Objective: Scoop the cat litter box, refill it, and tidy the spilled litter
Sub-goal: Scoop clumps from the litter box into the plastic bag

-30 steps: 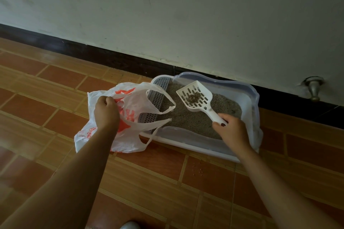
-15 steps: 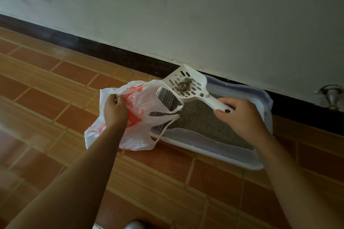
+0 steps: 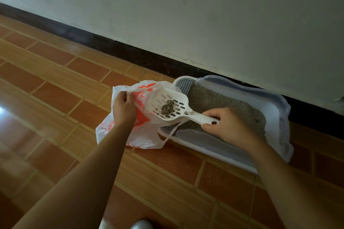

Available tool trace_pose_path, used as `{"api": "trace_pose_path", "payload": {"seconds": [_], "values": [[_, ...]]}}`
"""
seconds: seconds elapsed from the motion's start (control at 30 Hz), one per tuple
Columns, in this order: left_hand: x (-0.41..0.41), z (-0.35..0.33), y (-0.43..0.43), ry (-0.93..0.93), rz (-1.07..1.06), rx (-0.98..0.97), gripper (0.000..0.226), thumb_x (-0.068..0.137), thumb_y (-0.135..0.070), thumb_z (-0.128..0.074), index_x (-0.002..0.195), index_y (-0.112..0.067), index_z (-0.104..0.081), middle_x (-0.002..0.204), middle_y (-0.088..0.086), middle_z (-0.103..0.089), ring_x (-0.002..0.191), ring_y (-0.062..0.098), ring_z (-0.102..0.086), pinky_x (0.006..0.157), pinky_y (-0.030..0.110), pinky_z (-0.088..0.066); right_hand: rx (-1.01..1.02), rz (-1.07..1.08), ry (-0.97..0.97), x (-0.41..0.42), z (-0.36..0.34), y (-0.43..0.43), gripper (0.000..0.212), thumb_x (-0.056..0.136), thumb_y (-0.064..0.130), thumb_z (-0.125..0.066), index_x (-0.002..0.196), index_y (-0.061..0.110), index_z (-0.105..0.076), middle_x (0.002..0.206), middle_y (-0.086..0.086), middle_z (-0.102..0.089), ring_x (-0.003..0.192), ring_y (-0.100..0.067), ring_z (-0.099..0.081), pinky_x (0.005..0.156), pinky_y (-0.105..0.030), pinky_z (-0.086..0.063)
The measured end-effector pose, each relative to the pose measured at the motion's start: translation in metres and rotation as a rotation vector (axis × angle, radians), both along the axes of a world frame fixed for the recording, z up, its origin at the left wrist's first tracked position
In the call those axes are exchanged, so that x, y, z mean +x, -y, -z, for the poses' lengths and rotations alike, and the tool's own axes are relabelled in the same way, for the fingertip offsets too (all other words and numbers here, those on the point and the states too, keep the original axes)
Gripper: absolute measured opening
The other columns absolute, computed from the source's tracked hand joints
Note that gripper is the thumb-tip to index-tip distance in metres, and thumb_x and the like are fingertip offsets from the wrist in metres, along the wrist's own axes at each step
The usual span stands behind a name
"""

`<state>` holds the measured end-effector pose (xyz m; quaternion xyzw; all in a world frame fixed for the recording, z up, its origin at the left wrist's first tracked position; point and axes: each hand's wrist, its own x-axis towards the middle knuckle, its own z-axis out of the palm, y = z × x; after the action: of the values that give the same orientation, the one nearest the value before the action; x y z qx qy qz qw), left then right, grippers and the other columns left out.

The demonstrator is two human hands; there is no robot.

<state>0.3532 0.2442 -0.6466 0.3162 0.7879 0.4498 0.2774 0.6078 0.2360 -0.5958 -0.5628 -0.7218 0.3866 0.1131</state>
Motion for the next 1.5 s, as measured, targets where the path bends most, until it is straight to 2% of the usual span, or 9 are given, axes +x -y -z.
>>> {"api": "trace_pose_path", "payload": {"seconds": [0.2,0.37,0.47,0.73,0.87,1.0,1.23,1.33,1.5], "values": [[-0.005,-0.003,0.002,0.024,0.006,-0.021,0.032,0.1,-0.027,-0.036,0.115,-0.011,-0.059,0.101,0.004,-0.063,0.093,0.021,-0.061,0.089,0.043,-0.052,-0.02,-0.031,0.048,-0.02,0.007,-0.004,0.025,0.082,0.019,-0.065,0.107,0.022,-0.067,0.082,0.006,-0.067,0.072,-0.013,-0.063,0.07,-0.038,-0.054],[-0.012,-0.008,0.003,0.079,0.054,-0.016,0.032,0.099,-0.03,-0.037,0.116,-0.012,-0.058,0.107,0.007,-0.064,0.098,0.025,-0.063,0.088,0.045,-0.053,-0.028,-0.091,0.079,-0.043,0.004,-0.013,0.031,0.083,0.018,-0.064,0.115,0.019,-0.063,0.093,0.001,-0.067,0.079,-0.011,-0.063,0.073,-0.034,-0.056],[-0.017,-0.01,0.007,0.119,0.052,0.005,0.027,0.099,-0.03,-0.038,0.108,-0.014,-0.058,0.102,0.008,-0.063,0.093,0.025,-0.064,0.085,0.042,-0.055,-0.022,-0.148,0.097,-0.063,0.003,-0.02,0.033,0.085,0.018,-0.063,0.117,0.017,-0.061,0.104,-0.002,-0.066,0.087,-0.01,-0.063,0.075,-0.028,-0.056],[-0.04,-0.006,0.02,0.15,-0.015,0.062,0.028,0.099,-0.023,-0.038,0.078,-0.019,-0.054,0.078,0.004,-0.053,0.071,0.02,-0.049,0.069,0.035,-0.044,-0.014,-0.233,0.147,-0.113,0.001,-0.042,0.026,0.083,0.022,-0.062,0.106,0.012,-0.066,0.095,-0.005,-0.067,0.084,-0.016,-0.062,0.08,-0.039,-0.055],[-0.052,-0.008,0.027,0.197,-0.06,0.105,0.027,0.099,-0.02,-0.037,0.077,-0.015,-0.052,0.07,0.001,-0.048,0.06,0.011,-0.043,0.057,0.024,-0.037,-0.025,-0.221,0.162,-0.122,0.004,-0.045,0.026,0.081,0.02,-0.063,0.105,0.009,-0.067,0.096,-0.007,-0.068,0.086,-0.019,-0.063,0.082,-0.042,-0.054],[-0.061,-0.006,0.031,0.235,-0.105,0.129,0.028,0.099,-0.02,-0.036,0.076,-0.015,-0.052,0.075,0.004,-0.049,0.064,0.013,-0.043,0.06,0.026,-0.037,0.003,-0.208,0.203,-0.127,0.009,-0.045,0.026,0.082,0.022,-0.063,0.103,0.007,-0.066,0.096,-0.009,-0.067,0.086,-0.021,-0.063,0.08,-0.041,-0.054],[-0.069,-0.007,0.032,0.278,-0.122,0.132,0.026,0.098,-0.018,-0.035,0.076,-0.015,-0.048,0.071,0.001,-0.049,0.06,0.011,-0.046,0.056,0.022,-0.041,0.218,-0.268,0.403,-0.151,0.017,-0.046,0.019,0.084,0.027,-0.06,0.095,0.012,-0.06,0.089,-0.005,-0.062,0.081,-0.02,-0.058,0.065,-0.031,-0.046],[-0.071,-0.006,0.032,0.27,-0.124,0.125,0.027,0.097,-0.017,-0.035,0.073,-0.016,-0.047,0.069,0.0,-0.048,0.06,0.011,-0.045,0.057,0.023,-0.04,0.362,-0.327,0.495,-0.165,0.019,-0.043,0.014,0.088,0.027,-0.058,0.093,0.014,-0.057,0.092,-0.006,-0.061,0.083,-0.019,-0.055,0.07,-0.03,-0.045],[-0.072,-0.006,0.035,0.258,-0.129,0.114,0.029,0.097,-0.016,-0.035,0.071,-0.017,-0.047,0.068,-0.002,-0.048,0.057,0.009,-0.044,0.053,0.019,-0.039,0.477,-0.449,0.591,-0.178,0.018,-0.04,0.02,0.09,0.018,-0.057,0.11,0.012,-0.058,0.108,-0.009,-0.06,0.104,-0.023,-0.056,0.082,-0.034,-0.049]]}}
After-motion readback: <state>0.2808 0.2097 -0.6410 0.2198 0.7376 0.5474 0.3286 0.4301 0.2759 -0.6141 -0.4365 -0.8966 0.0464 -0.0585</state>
